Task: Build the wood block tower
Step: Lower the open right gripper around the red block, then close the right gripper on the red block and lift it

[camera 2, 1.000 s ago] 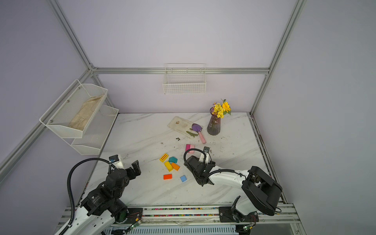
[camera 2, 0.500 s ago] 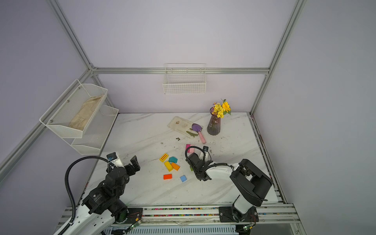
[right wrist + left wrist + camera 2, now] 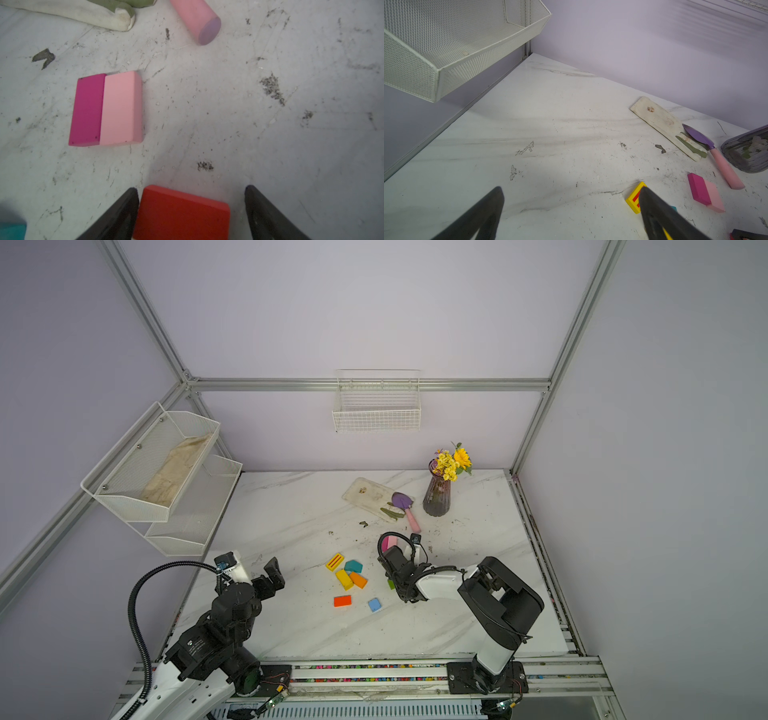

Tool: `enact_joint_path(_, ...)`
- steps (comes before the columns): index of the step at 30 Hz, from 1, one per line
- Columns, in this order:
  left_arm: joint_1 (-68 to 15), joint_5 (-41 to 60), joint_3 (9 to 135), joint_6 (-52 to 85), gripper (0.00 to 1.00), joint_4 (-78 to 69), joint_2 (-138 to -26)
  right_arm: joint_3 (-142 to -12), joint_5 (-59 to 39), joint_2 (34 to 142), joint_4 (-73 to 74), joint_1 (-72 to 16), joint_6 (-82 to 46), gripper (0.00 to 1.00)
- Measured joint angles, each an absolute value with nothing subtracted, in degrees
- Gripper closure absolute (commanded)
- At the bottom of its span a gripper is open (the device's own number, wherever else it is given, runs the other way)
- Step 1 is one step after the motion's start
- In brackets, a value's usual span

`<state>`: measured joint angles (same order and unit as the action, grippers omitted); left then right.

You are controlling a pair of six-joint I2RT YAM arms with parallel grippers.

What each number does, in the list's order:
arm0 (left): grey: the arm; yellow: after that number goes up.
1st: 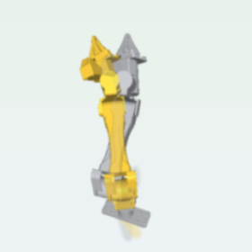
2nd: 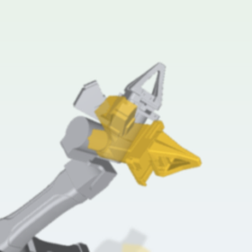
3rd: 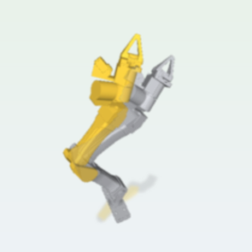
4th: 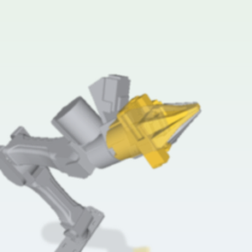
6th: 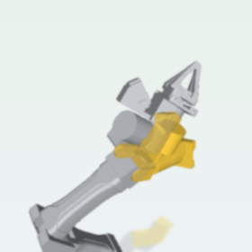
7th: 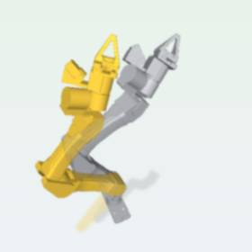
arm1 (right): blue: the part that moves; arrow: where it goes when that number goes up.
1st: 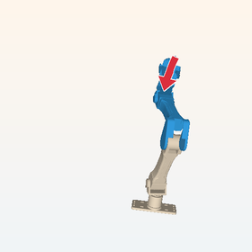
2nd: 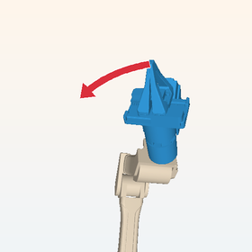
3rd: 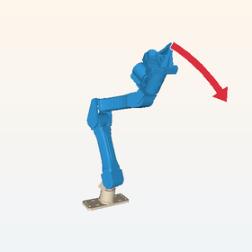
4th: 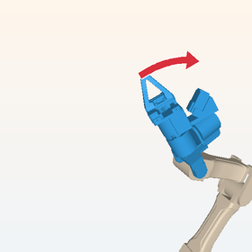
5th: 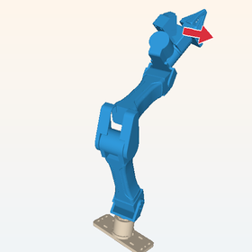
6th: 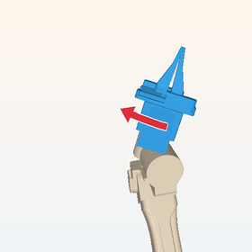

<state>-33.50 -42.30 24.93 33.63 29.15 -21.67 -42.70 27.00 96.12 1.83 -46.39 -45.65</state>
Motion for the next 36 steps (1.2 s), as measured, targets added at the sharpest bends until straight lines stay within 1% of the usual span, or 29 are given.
enact_joint_path(3,-33.5,-42.3,24.9,33.6,0.00,29.1,-21.7,-42.7,27.0,96.1,1.8,-46.4,-45.6,0.27)
enact_joint_path(14,-33.5,-42.3,24.9,33.9,0.00,29.2,-21.2,-42.6,29.4,96.0,0.1,-49.0,-46.3,0.28)
enact_joint_path(16,-33.5,-42.3,24.9,33.9,0.00,29.4,-21.0,-42.6,30.0,96.0,-0.5,-49.6,-46.4,0.26)
enact_joint_path(20,-33.5,-42.2,24.9,33.9,0.00,29.5,-20.6,-42.6,30.7,96.0,-1.4,-51.1,-46.7,0.26)
enact_joint_path(28,-33.5,-41.0,24.9,34.0,0.00,29.8,-20.0,-42.5,32.0,96.0,-2.3,-52.1,-48.4,0.39)
enact_joint_path(32,-33.5,-40.0,24.9,34.0,0.00,29.9,-19.8,-42.3,32.2,95.5,-2.6,-52.1,-48.8,0.42)
enact_joint_path(34,-33.5,-39.5,24.9,34.0,0.00,30.0,-19.6,-42.8,32.5,94.3,-5.4,-52.1,-48.7,0.44)
enact_joint_path(36,-33.5,-39.1,24.9,34.0,0.00,30.1,-19.2,-44.2,33.6,91.4,-8.8,-52.1,-48.2,0.44)
